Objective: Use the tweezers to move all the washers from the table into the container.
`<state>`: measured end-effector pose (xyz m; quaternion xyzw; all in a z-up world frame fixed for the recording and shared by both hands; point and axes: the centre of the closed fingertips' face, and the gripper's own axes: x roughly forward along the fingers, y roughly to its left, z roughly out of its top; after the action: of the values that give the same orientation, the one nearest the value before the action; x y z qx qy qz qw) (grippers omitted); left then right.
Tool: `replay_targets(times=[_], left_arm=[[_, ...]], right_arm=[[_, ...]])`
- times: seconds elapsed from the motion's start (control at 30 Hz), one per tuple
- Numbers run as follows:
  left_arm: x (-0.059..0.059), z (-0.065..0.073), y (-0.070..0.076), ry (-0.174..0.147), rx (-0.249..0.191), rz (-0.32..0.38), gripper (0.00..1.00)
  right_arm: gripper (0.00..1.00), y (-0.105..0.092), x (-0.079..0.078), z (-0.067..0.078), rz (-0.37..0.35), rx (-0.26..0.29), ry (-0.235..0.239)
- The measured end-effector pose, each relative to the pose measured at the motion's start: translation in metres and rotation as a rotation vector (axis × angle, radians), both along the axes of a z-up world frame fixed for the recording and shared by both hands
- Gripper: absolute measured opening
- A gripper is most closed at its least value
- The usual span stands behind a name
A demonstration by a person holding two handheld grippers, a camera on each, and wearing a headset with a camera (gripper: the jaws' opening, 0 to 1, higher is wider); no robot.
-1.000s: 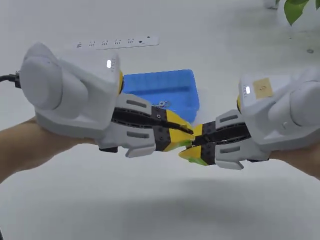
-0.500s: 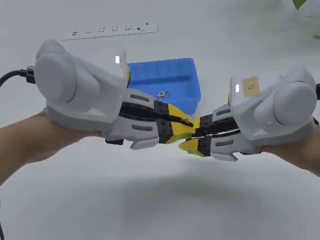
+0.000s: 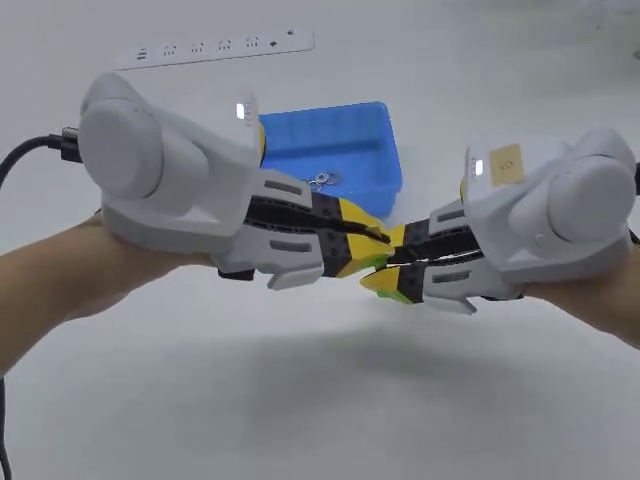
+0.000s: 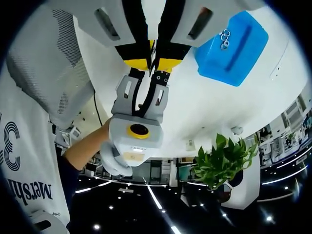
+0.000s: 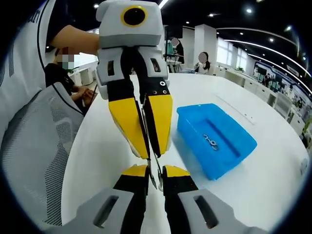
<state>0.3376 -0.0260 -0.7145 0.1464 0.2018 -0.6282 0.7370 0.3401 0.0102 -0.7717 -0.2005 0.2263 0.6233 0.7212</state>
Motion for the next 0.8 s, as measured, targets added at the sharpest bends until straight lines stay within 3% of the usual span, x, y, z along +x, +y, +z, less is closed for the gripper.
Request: replay_targets(times=[0.8], left_arm=[[0.0019, -0.0083, 0.0001, 0.011, 0.017, 0.005, 0.07]], right_arm=[[0.13, -0.0004, 0.0031, -0.0094, -0.014, 0.007, 0.024]])
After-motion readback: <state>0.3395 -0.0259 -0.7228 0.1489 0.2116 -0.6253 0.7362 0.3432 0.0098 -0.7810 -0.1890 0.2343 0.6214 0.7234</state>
